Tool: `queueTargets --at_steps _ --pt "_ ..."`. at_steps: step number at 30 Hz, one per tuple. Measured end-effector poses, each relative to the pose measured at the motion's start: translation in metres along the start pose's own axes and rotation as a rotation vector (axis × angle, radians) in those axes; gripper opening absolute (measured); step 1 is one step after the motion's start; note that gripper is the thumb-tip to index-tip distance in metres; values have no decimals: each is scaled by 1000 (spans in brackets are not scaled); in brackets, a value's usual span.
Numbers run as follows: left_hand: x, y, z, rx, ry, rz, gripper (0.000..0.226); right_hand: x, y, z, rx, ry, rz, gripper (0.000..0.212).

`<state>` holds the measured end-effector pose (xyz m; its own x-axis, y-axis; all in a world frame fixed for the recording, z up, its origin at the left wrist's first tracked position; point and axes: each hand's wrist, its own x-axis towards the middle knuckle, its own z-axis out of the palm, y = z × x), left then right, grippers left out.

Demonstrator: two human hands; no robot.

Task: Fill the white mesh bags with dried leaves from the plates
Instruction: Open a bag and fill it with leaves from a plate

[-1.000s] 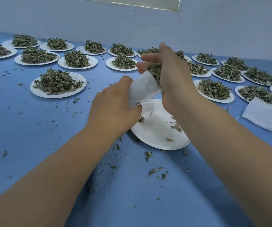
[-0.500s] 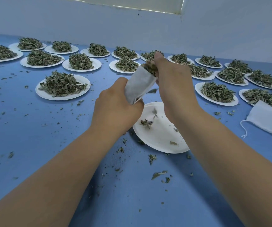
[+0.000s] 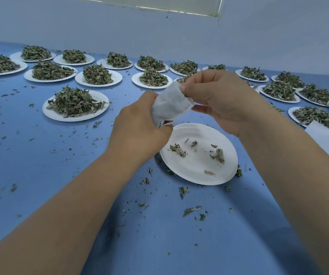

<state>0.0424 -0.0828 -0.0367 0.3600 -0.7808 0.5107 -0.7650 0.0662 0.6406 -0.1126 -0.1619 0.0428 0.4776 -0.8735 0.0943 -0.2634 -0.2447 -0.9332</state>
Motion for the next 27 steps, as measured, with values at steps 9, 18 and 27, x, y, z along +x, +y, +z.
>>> queueTargets --at_steps 9,18,27 --pt "1 -3 0 6 9 0 25 -15 8 0 -248 24 -128 56" --pt "2 -5 0 68 -38 -19 27 -35 17 -3 -283 229 -328 39" --pt "-1 -6 5 165 -88 -6 25 -60 31 -38 -1036 -437 -15 31"
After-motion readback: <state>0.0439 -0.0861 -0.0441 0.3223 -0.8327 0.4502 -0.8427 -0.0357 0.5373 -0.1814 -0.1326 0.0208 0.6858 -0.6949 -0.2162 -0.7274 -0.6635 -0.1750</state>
